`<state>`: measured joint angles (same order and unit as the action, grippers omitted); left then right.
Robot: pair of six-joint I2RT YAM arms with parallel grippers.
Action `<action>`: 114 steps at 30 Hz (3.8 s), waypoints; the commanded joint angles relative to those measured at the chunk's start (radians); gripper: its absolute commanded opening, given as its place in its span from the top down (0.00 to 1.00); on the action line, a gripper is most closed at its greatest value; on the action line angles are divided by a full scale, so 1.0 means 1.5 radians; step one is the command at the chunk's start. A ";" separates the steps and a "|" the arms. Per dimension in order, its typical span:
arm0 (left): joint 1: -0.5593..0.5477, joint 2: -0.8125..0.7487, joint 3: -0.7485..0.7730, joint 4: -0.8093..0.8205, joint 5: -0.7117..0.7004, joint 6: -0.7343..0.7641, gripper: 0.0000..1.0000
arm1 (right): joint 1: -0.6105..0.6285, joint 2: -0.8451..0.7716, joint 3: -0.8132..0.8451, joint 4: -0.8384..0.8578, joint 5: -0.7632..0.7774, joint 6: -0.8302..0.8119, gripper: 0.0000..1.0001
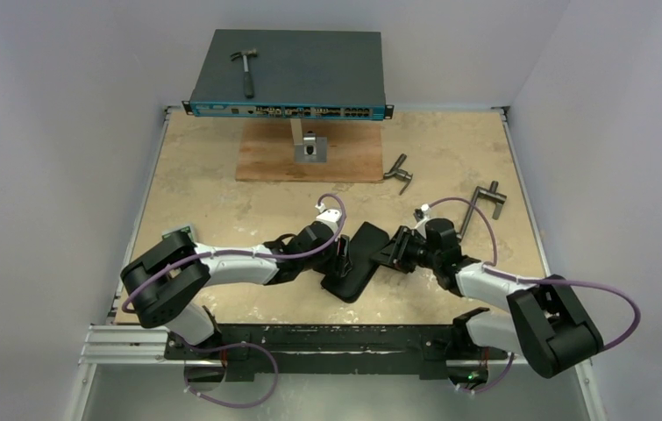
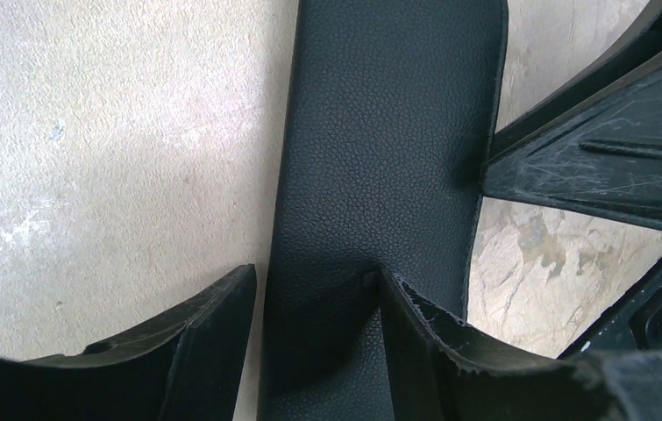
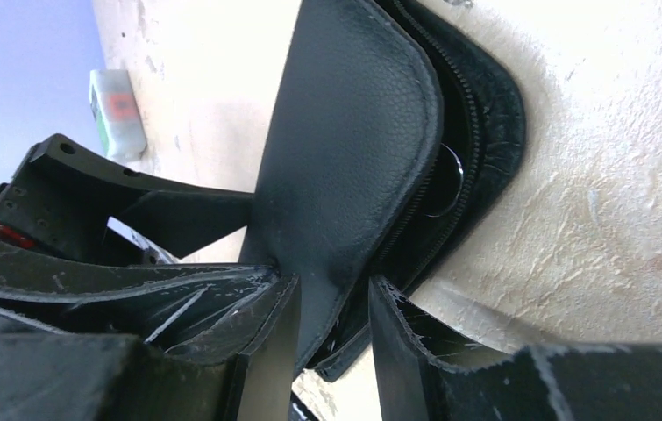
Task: Sort the hair-cutting tools
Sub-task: Close the hairdressing tool bag at the center of the board, then adjust the comb in the hairdressing tool bag.
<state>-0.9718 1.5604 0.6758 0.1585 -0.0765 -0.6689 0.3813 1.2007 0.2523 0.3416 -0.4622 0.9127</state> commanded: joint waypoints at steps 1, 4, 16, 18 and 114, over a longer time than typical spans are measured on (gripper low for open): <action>-0.007 -0.020 -0.007 -0.002 0.012 -0.001 0.47 | 0.006 0.024 0.009 0.021 -0.024 0.003 0.64; -0.007 -0.020 -0.006 -0.002 0.012 0.001 0.47 | 0.008 0.037 0.009 0.017 -0.023 -0.002 0.63; -0.007 -0.109 -0.035 -0.030 -0.039 -0.008 0.47 | 0.010 0.145 -0.031 0.220 -0.069 0.065 0.86; -0.006 -0.155 -0.045 -0.053 -0.073 -0.010 0.46 | 0.011 0.155 -0.039 0.252 -0.071 0.081 0.95; -0.113 -0.219 -0.222 0.061 -0.122 0.018 1.00 | 0.013 0.094 -0.107 0.261 0.052 0.197 1.00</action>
<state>-1.1194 1.2411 0.3435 0.2173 -0.3050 -0.6823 0.3973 1.3231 0.1173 0.6941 -0.4244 1.2015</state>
